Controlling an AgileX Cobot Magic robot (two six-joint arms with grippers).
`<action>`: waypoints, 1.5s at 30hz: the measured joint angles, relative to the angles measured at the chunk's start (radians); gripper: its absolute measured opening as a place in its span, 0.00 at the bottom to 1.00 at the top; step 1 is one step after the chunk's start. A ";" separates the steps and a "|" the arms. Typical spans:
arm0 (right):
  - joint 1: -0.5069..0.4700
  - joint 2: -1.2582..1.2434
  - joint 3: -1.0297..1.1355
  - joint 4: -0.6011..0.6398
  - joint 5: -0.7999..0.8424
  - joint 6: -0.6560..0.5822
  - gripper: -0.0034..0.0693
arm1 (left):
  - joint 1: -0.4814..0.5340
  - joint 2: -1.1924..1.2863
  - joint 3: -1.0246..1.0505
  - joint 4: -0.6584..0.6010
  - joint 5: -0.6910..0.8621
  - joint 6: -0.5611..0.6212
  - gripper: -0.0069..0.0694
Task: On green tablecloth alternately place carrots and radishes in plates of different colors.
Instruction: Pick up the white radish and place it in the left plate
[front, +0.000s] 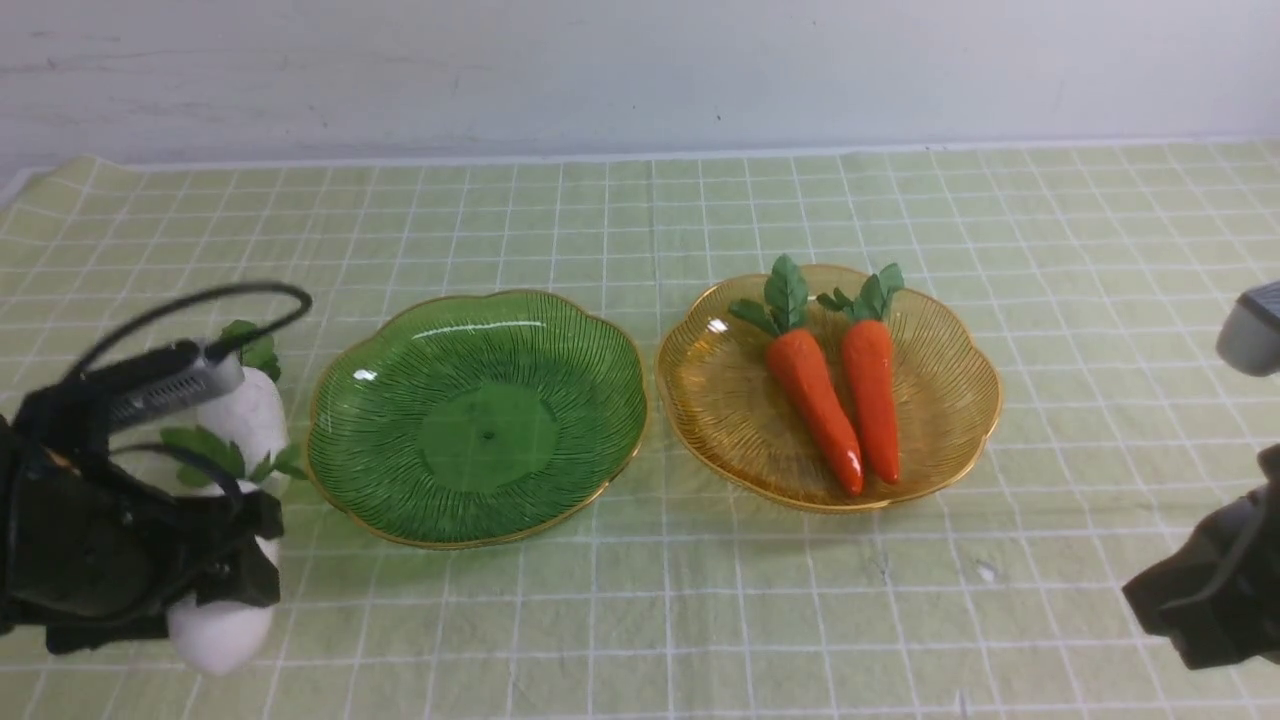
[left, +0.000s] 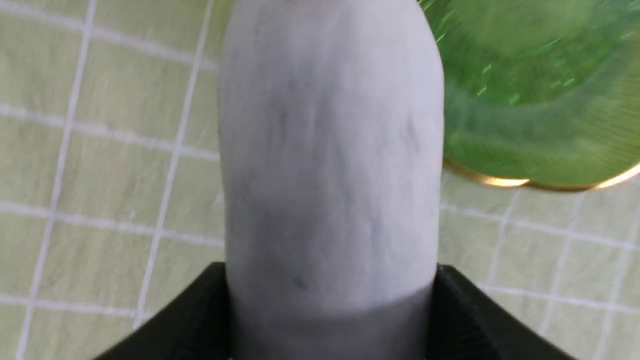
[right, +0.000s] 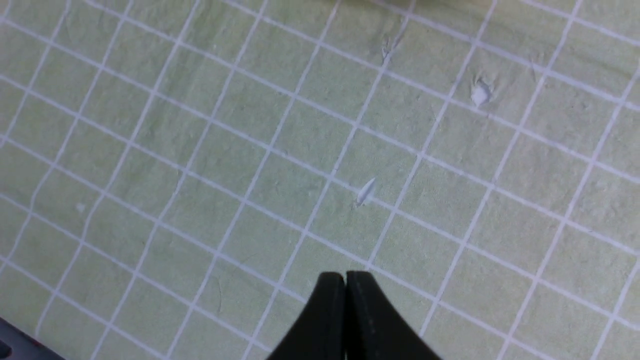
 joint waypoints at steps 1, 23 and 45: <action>0.000 0.000 0.000 0.000 -0.007 0.000 0.03 | 0.000 0.005 -0.033 -0.021 0.002 0.007 0.65; 0.000 0.000 0.000 0.000 -0.041 0.000 0.03 | -0.225 0.509 -0.398 -0.142 -0.064 0.096 0.77; 0.000 0.000 0.001 0.000 -0.034 0.000 0.03 | 0.099 0.637 -0.572 0.104 -0.041 -0.037 0.81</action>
